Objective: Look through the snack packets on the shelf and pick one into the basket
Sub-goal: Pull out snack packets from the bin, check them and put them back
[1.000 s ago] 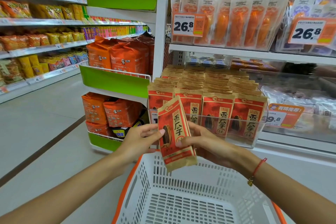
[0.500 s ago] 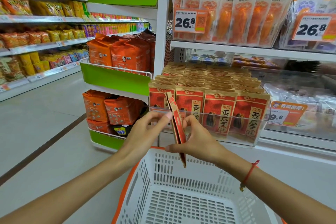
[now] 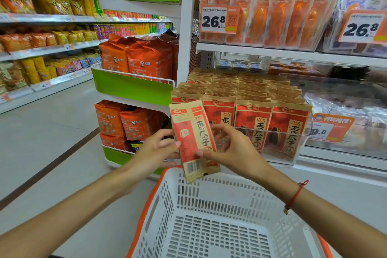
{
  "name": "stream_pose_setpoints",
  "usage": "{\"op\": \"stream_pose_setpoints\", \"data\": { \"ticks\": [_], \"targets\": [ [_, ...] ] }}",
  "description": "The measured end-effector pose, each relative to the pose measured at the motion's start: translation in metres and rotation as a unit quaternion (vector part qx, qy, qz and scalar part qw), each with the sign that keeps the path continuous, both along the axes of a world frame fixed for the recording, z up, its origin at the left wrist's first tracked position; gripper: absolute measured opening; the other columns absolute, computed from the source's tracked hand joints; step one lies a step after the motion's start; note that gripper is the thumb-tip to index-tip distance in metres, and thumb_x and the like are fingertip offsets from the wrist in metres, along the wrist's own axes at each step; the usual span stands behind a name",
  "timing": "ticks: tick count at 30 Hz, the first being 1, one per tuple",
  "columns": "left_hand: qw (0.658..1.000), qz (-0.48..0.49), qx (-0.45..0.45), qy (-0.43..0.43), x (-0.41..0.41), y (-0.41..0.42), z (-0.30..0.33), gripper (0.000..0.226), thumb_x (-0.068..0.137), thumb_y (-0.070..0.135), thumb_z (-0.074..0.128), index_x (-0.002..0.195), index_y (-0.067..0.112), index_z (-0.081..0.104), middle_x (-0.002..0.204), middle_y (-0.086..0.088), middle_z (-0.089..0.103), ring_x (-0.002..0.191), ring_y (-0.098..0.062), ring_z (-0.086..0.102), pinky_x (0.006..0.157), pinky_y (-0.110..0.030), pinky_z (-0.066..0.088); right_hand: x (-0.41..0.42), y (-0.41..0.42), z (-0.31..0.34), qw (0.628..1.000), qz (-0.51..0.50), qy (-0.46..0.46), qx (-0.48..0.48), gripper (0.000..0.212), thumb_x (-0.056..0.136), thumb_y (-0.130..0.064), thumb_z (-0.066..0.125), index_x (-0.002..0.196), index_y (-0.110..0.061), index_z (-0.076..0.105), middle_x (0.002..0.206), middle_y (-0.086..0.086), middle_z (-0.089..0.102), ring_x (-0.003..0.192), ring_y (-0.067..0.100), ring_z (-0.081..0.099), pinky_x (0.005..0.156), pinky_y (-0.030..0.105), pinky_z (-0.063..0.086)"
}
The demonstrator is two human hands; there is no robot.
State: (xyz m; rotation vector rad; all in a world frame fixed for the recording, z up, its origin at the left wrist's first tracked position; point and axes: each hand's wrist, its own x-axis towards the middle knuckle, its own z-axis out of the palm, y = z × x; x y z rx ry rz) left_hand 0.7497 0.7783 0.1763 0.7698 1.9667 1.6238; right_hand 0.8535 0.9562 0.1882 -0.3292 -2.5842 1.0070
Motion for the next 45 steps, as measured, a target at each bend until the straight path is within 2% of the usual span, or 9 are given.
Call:
{"op": "stream_pose_setpoints", "data": {
  "ticks": [5, 9, 15, 20, 25, 34, 39, 42, 45],
  "targets": [
    [0.999, -0.001, -0.027, -0.040, -0.0035, -0.0063, -0.0062, 0.026, 0.096, 0.019, 0.058, 0.122, 0.022, 0.057, 0.107, 0.007, 0.074, 0.094, -0.011, 0.072, 0.080, -0.025, 0.058, -0.0019, 0.0002, -0.0026, 0.999, -0.021, 0.028, 0.007, 0.028, 0.077, -0.038, 0.079, 0.095, -0.026, 0.061, 0.077, -0.008, 0.065, 0.063, 0.000, 0.056, 0.066, 0.027, 0.052],
    [0.999, -0.003, -0.041, -0.031, -0.0034, -0.0068, -0.0100, 0.032, 0.095, 0.022, 0.059, 0.126, 0.027, 0.057, 0.114, 0.007, 0.071, 0.101, -0.008, 0.069, 0.082, -0.026, 0.057, -0.0048, -0.0018, -0.0066, 0.998, -0.034, 0.032, -0.030, 0.027, 0.080, -0.035, 0.076, 0.076, -0.014, 0.060, 0.071, 0.000, 0.072, 0.064, 0.010, 0.068, 0.067, 0.037, 0.059],
    [0.999, 0.009, -0.045, -0.019, -0.0033, -0.0056, -0.0095, 0.030, 0.094, 0.022, 0.061, 0.123, 0.029, 0.059, 0.112, 0.007, 0.071, 0.101, -0.008, 0.068, 0.081, -0.027, 0.058, -0.0053, -0.0066, -0.0054, 0.999, -0.021, 0.022, 0.008, 0.038, 0.099, -0.042, 0.045, 0.085, -0.010, 0.061, 0.071, -0.002, 0.072, 0.054, 0.010, 0.067, 0.062, 0.044, 0.058],
    [0.999, -0.007, -0.038, -0.024, -0.0007, -0.0028, -0.0099, 0.028, 0.093, 0.022, 0.063, 0.120, 0.025, 0.063, 0.118, 0.004, 0.067, 0.104, -0.009, 0.067, 0.083, -0.034, 0.059, -0.0053, -0.0030, -0.0050, 0.997, -0.038, 0.070, 0.016, 0.039, 0.099, -0.037, 0.049, 0.077, -0.006, 0.058, 0.061, -0.003, 0.068, 0.047, 0.007, 0.062, 0.053, 0.035, 0.056],
    [0.999, -0.007, -0.037, -0.036, -0.0010, -0.0015, -0.0081, 0.032, 0.091, 0.026, 0.064, 0.123, 0.028, 0.062, 0.117, 0.006, 0.067, 0.105, -0.007, 0.067, 0.086, -0.033, 0.058, -0.0065, -0.0011, -0.0064, 0.994, -0.040, 0.097, -0.002, 0.038, 0.098, -0.032, 0.053, 0.070, -0.006, 0.057, 0.052, -0.008, 0.062, 0.042, 0.004, 0.058, 0.044, 0.014, 0.042],
    [0.997, 0.010, -0.003, -0.072, -0.0026, -0.0034, -0.0077, 0.035, 0.089, 0.023, 0.066, 0.124, 0.027, 0.061, 0.113, 0.005, 0.071, 0.101, -0.006, 0.068, 0.085, -0.026, 0.056, -0.0063, 0.0015, -0.0056, 0.989, -0.037, 0.098, -0.103, 0.041, 0.090, -0.044, 0.058, 0.063, -0.013, 0.063, 0.061, 0.001, 0.071, 0.053, 0.011, 0.066, 0.053, 0.017, 0.048],
    [0.990, 0.051, 0.064, -0.113, -0.0041, -0.0043, -0.0045, 0.033, 0.087, 0.018, 0.066, 0.120, 0.022, 0.062, 0.109, 0.002, 0.073, 0.096, -0.009, 0.071, 0.071, -0.018, 0.058, -0.0057, 0.0012, -0.0044, 0.989, 0.002, 0.056, -0.136, 0.017, 0.088, -0.026, 0.068, 0.103, -0.018, 0.070, 0.086, -0.003, 0.069, 0.078, 0.008, 0.065, 0.067, 0.016, 0.053],
    [0.986, 0.079, 0.086, -0.118, -0.0064, -0.0040, -0.0044, 0.037, 0.087, 0.018, 0.067, 0.124, 0.020, 0.061, 0.111, 0.000, 0.073, 0.100, -0.012, 0.070, 0.079, -0.023, 0.058, -0.0051, -0.0026, -0.0070, 0.994, 0.032, 0.004, -0.107, 0.047, 0.090, -0.016, 0.066, 0.132, -0.031, 0.052, 0.098, -0.005, 0.059, 0.092, 0.016, 0.063, 0.078, 0.020, 0.054],
    [0.983, 0.099, 0.097, -0.123, -0.0085, -0.0047, -0.0062, 0.038, 0.087, 0.018, 0.067, 0.124, 0.020, 0.061, 0.110, -0.001, 0.073, 0.101, -0.014, 0.070, 0.086, -0.029, 0.055, -0.0042, -0.0050, -0.0075, 0.980, 0.061, -0.002, -0.187, 0.054, 0.093, -0.006, 0.061, 0.136, -0.035, 0.047, 0.105, -0.004, 0.056, 0.096, 0.024, 0.067, 0.079, 0.027, 0.059]
  ]
}}
